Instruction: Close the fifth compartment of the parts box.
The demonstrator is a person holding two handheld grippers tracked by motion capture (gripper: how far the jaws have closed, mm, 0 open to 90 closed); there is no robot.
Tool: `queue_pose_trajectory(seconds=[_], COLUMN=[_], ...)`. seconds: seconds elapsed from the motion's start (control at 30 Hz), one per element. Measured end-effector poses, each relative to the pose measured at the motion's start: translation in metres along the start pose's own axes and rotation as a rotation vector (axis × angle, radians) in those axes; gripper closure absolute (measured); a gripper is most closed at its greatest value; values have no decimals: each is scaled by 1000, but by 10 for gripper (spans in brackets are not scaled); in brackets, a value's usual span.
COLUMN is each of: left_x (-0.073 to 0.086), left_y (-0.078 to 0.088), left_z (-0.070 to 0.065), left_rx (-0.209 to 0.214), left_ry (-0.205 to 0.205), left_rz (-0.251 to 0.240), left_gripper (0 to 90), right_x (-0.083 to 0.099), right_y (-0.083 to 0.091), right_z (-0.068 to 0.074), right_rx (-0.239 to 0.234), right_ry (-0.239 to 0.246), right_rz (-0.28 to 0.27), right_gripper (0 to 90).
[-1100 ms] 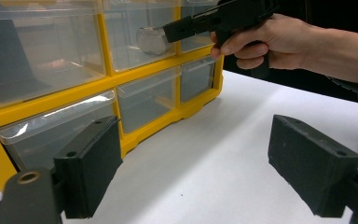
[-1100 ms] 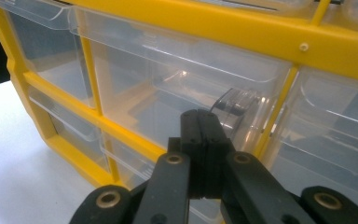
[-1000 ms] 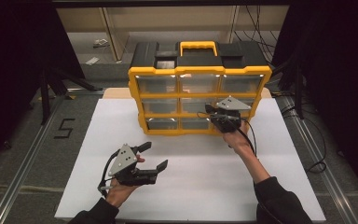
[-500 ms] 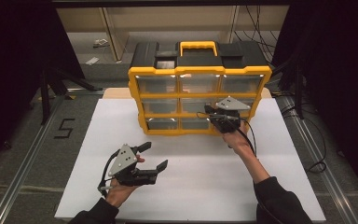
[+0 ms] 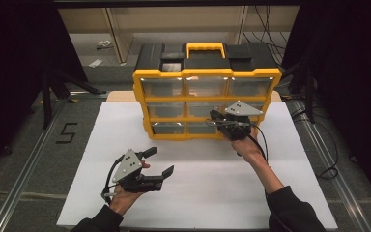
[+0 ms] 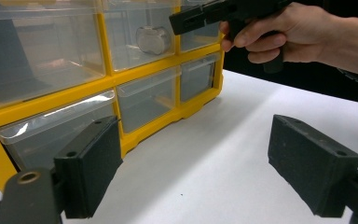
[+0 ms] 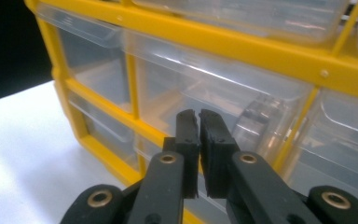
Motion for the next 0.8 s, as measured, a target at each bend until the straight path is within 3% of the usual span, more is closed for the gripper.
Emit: queue_pose_trajectory(seconds=[0.1, 0.27, 0.37, 0.6, 0.8], left_x=[0, 0, 0, 0, 0], left_y=[0, 0, 0, 0, 0], left_z=[0, 0, 0, 0, 0], left_rx=[0, 1, 1, 1, 1], left_ry=[1, -2, 0, -1, -2], left_rz=[-1, 1, 0, 0, 1], left_gripper=[169, 169, 169, 169, 169], right_x=[-3, -6, -7, -10, -11], right_y=[3, 8, 11, 14, 19], right_z=[7, 19, 23, 32, 40], right_rx=[-25, -88, -88, -115, -147], right_ry=[6, 14, 17, 13, 37], right_rz=[-5, 16, 18, 29, 33], right_gripper=[801, 577, 495, 399, 336])
Point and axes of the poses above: each handheld gripper's, and its own axes: y roughly backward along the jaws, x roughly out of its underside, z roughly to its left, the point moved 8 cm from there along -y, roughly forward along the jaws, and after that the axes turned 3 degrees about -z, right-handed, at the moved point
